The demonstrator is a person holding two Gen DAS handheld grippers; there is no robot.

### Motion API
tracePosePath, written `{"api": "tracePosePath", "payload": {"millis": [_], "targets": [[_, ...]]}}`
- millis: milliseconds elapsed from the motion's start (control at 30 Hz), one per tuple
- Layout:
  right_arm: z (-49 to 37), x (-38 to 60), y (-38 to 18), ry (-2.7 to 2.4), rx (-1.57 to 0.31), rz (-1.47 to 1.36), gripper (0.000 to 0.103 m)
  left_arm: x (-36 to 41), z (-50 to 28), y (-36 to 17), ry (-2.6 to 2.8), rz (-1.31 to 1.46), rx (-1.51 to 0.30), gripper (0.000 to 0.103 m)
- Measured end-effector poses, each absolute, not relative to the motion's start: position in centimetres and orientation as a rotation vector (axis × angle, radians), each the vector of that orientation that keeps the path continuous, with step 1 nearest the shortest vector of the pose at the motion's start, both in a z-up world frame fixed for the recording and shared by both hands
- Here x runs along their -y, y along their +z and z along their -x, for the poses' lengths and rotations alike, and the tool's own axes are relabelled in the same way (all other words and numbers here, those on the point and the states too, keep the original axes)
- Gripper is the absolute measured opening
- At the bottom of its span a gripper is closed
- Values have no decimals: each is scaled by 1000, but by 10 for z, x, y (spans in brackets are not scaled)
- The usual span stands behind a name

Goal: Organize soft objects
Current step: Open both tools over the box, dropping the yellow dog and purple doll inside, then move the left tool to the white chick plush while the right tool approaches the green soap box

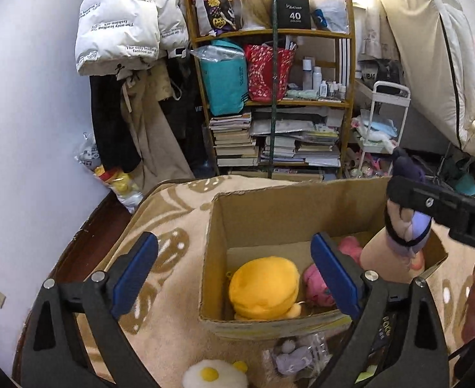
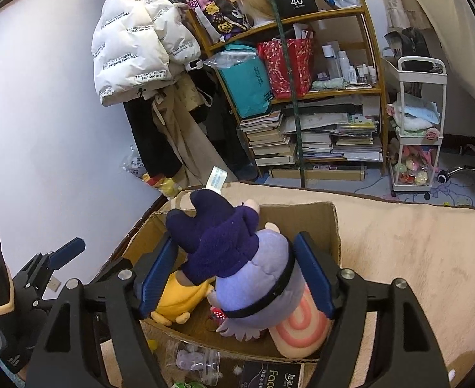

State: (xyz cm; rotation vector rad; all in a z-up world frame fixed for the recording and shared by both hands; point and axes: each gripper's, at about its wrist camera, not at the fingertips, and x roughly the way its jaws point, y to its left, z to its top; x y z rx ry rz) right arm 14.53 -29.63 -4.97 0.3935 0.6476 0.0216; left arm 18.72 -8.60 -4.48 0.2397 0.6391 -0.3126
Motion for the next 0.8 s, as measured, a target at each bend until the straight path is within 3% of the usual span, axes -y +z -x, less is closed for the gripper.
{"api": "tracePosePath", "payload": {"millis": [200,500,800], "targets": [[-146,295,-51,19,-655,-381,91,81,-187,-45,-289,-241,-645,99],[-139,293,-48,8,-658,-366,99,72,-179,-40,-262,-260,-636,100],[-116,289,-35,-29,-651,-340,100,53,-164,-31,-245,-248,-643,100]]}}
